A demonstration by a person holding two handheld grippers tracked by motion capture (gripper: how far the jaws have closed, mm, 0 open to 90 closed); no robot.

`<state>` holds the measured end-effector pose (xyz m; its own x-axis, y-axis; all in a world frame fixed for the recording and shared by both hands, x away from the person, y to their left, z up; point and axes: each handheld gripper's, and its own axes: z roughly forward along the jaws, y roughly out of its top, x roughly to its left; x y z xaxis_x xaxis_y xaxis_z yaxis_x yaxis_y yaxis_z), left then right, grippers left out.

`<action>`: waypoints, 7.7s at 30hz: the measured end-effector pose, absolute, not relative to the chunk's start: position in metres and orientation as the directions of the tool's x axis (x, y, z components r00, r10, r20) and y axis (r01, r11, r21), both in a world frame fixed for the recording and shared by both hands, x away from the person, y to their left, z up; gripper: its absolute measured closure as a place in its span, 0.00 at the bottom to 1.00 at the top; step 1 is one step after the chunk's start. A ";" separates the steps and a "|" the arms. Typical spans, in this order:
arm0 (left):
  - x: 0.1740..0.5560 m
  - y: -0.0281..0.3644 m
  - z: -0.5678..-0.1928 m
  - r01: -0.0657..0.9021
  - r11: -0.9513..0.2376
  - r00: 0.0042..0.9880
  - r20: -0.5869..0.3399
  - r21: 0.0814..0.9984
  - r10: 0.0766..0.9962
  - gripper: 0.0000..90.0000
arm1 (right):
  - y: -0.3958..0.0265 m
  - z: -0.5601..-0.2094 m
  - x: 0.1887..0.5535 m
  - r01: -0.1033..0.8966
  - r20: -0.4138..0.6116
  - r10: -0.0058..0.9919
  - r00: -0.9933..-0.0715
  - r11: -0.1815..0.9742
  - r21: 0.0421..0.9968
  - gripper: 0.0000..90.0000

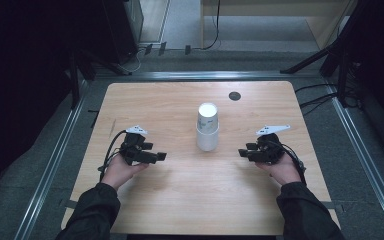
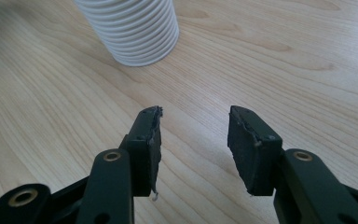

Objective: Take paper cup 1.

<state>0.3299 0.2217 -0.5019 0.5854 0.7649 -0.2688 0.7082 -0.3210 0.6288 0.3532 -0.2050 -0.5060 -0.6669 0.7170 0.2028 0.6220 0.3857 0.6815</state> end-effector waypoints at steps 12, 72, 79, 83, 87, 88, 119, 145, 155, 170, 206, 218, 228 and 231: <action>0.331 0.221 -0.503 0.708 -0.343 0.593 -0.256 0.617 0.763 0.24 | -0.209 -0.505 0.357 0.639 0.243 0.703 -0.669 0.376 0.671 0.53; 0.335 0.225 -0.492 0.647 -0.401 0.687 -0.266 0.649 0.677 0.25 | -0.151 -0.392 0.415 0.348 0.101 0.392 -0.914 0.632 0.692 0.29; 0.335 0.226 -0.491 0.650 -0.406 0.687 -0.268 0.643 0.675 0.25 | -0.129 -0.383 0.425 0.311 0.094 0.339 -0.936 0.673 0.671 0.28; 0.334 0.227 -0.491 0.652 -0.409 0.687 -0.270 0.638 0.674 0.25 | -0.115 -0.379 0.430 0.306 0.095 0.321 -0.942 0.709 0.635 0.27; 0.334 0.226 -0.492 0.652 -0.415 0.688 -0.265 0.635 0.676 0.25 | -0.101 -0.376 0.433 0.274 0.077 0.287 -0.955 0.751 0.601 0.25; 0.334 0.226 -0.492 0.651 -0.416 0.690 -0.266 0.635 0.674 0.25 | -0.098 -0.376 0.434 0.267 0.072 0.280 -0.957 0.762 0.590 0.25; 0.332 0.228 -0.492 0.654 -0.413 0.688 -0.270 0.633 0.674 0.26 | -0.064 -0.366 0.444 0.252 0.038 0.264 -0.964 0.853 0.458 0.36; 0.331 0.229 -0.491 0.655 -0.407 0.690 -0.283 0.637 0.667 0.24 | -0.078 -0.297 0.432 0.260 0.019 0.290 -0.957 0.821 0.508 0.37; 0.331 0.231 -0.489 0.652 -0.404 0.691 -0.285 0.641 0.664 0.24 | -0.092 -0.267 0.419 0.259 0.013 0.300 -0.954 0.801 0.539 0.38; 0.330 0.232 -0.488 0.648 -0.396 0.693 -0.288 0.651 0.660 0.23 | -0.119 -0.259 0.378 0.217 0.003 0.258 -0.966 0.805 0.551 0.38; 0.326 0.212 -0.484 0.589 -0.420 0.766 -0.310 0.691 0.564 0.24 | -0.130 -0.399 0.352 0.272 0.146 0.234 -0.961 0.718 0.640 0.39; 0.324 0.188 -0.465 0.500 -0.461 0.846 -0.300 0.734 0.441 0.24 | -0.118 -0.429 0.350 0.277 0.182 0.210 -0.961 0.685 0.674 0.39; 0.319 0.174 -0.465 0.468 -0.470 0.873 -0.310 0.748 0.376 0.19 | -0.108 -0.439 0.348 0.286 0.216 0.188 -0.958 0.647 0.706 0.39; 0.318 0.170 -0.467 0.455 -0.482 0.882 -0.307 0.749 0.356 0.17 | -0.105 -0.441 0.345 0.286 0.221 0.181 -0.958 0.639 0.714 0.39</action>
<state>0.3178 0.1700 -0.4666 0.8824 0.3564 -0.3073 0.4553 -0.4818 0.7487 0.3452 -0.1054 -0.4409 -0.9582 0.1812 0.2214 0.2858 0.6393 0.7139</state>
